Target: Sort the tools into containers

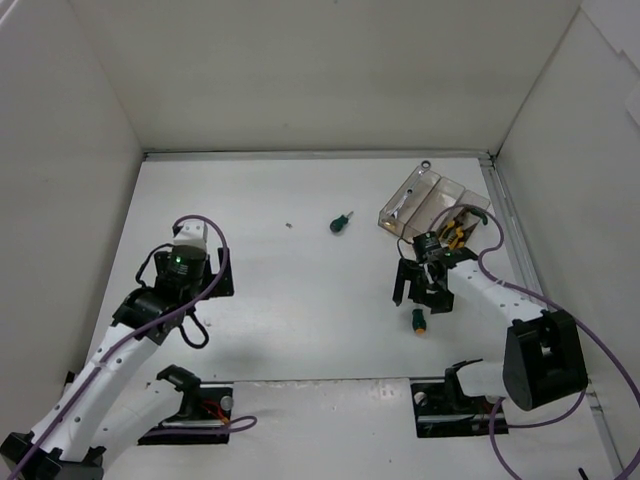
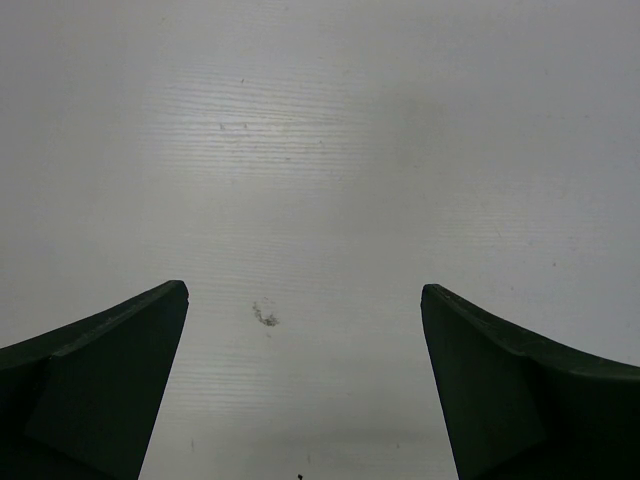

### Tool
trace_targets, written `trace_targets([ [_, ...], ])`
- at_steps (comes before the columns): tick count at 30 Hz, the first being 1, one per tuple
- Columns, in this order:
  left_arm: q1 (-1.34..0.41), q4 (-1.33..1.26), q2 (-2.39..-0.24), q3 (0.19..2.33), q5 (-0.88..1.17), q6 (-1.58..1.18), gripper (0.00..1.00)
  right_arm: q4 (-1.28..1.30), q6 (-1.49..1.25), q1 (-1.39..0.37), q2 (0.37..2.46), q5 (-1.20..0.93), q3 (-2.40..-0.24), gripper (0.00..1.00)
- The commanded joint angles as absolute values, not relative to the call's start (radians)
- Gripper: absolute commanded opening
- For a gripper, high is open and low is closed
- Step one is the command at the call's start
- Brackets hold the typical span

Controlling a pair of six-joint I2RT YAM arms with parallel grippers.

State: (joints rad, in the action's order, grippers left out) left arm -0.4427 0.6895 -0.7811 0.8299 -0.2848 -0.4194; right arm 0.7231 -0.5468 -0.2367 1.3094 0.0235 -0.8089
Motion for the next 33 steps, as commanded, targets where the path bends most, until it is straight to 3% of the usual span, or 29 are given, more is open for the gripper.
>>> trace_targets([
  [1,-0.436,0.637,-0.793,0.850,-0.282,-0.403,1.00,0.701,-0.609,-0.244,1.286,0.035,-0.775,0.84],
  [14,-0.436,0.635,-0.792,0.851,-0.282,-0.400,1.00,0.654,-0.658,-0.271,1.296,0.048,-0.712,0.67],
  [22,-0.436,0.634,-0.782,0.848,-0.284,-0.402,1.00,0.652,-0.686,-0.319,1.315,0.090,-0.718,0.42],
  [29,-0.436,0.637,-0.784,0.851,-0.284,-0.403,1.00,0.649,-0.695,-0.359,1.335,0.109,-0.735,0.10],
  [33,-0.436,0.637,-0.781,0.851,-0.287,-0.405,1.00,0.652,-0.687,-0.382,1.328,0.103,-0.773,0.00],
])
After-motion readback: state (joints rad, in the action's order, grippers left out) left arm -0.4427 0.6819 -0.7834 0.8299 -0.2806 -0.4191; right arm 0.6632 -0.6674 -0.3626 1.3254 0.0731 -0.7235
